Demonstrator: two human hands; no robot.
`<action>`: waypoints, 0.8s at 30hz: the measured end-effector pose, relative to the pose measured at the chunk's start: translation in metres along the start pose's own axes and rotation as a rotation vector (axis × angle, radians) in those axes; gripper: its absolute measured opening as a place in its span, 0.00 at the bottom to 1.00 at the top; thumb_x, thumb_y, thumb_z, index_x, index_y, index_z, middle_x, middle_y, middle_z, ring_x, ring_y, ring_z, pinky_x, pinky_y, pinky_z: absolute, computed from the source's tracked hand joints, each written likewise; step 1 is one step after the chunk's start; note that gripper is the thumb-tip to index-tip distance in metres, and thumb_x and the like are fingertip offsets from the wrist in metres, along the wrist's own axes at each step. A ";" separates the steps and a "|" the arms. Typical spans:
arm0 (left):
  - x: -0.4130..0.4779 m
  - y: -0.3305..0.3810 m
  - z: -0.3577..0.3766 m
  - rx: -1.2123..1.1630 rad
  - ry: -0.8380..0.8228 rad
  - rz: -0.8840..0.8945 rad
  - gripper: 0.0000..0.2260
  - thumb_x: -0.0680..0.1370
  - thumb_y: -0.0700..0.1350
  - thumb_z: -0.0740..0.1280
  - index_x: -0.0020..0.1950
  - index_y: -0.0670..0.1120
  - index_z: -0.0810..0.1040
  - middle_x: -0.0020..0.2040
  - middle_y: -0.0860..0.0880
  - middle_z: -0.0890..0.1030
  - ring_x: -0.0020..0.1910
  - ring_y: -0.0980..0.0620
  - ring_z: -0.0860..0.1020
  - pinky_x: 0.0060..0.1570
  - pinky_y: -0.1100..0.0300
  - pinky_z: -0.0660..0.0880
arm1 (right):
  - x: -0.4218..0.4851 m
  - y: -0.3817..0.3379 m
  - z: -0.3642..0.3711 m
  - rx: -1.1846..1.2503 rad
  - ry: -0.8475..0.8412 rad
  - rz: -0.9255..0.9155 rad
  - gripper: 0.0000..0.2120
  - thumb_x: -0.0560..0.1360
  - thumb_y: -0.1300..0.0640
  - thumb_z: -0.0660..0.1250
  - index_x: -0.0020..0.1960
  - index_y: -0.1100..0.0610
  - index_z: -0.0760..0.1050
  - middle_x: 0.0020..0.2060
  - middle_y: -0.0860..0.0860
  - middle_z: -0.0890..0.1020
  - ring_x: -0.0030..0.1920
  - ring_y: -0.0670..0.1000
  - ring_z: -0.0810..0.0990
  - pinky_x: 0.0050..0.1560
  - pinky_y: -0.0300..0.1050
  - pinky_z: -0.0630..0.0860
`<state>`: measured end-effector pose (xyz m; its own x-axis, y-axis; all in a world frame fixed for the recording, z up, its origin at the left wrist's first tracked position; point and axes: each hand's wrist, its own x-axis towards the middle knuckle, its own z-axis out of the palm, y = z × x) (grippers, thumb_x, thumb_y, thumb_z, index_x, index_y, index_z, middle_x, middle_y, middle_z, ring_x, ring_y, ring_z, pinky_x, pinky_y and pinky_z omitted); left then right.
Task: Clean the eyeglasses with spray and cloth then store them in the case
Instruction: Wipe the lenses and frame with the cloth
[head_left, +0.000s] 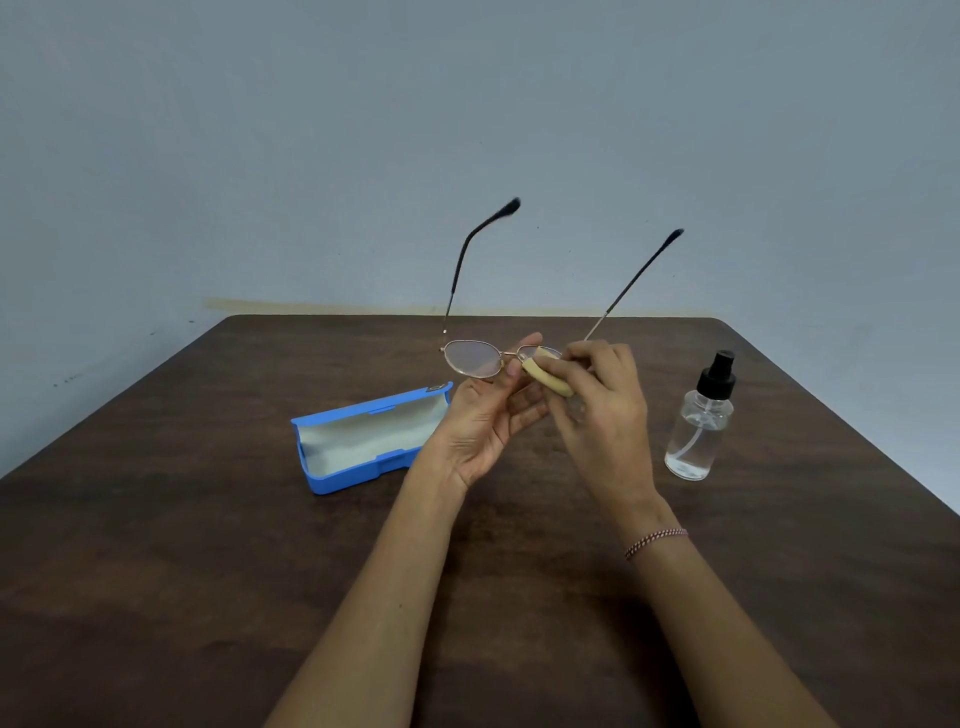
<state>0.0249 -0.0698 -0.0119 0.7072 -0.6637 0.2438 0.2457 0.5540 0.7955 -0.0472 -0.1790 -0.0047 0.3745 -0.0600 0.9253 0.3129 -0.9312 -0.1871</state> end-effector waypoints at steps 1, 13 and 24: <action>0.000 0.000 0.000 -0.001 0.007 0.003 0.33 0.58 0.55 0.80 0.60 0.48 0.77 0.49 0.48 0.84 0.47 0.53 0.83 0.44 0.60 0.80 | -0.001 0.000 0.000 0.012 -0.008 -0.002 0.12 0.68 0.69 0.73 0.51 0.64 0.80 0.47 0.52 0.73 0.47 0.50 0.70 0.48 0.34 0.68; -0.004 0.005 -0.004 0.043 0.014 0.092 0.29 0.55 0.53 0.82 0.53 0.47 0.79 0.46 0.49 0.85 0.44 0.53 0.83 0.42 0.61 0.80 | 0.003 -0.002 -0.006 0.212 -0.131 0.079 0.15 0.73 0.67 0.68 0.60 0.59 0.78 0.52 0.54 0.77 0.55 0.45 0.74 0.58 0.27 0.68; -0.003 0.001 -0.001 0.180 -0.013 0.071 0.23 0.54 0.53 0.82 0.46 0.49 0.85 0.42 0.50 0.85 0.43 0.54 0.83 0.40 0.61 0.80 | 0.004 -0.008 -0.013 0.274 -0.161 0.125 0.15 0.75 0.68 0.63 0.55 0.54 0.80 0.52 0.54 0.74 0.53 0.34 0.69 0.52 0.24 0.66</action>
<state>0.0236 -0.0666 -0.0124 0.7092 -0.6337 0.3090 0.0724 0.5014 0.8622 -0.0597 -0.1762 0.0051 0.5508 -0.0898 0.8298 0.4709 -0.7874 -0.3978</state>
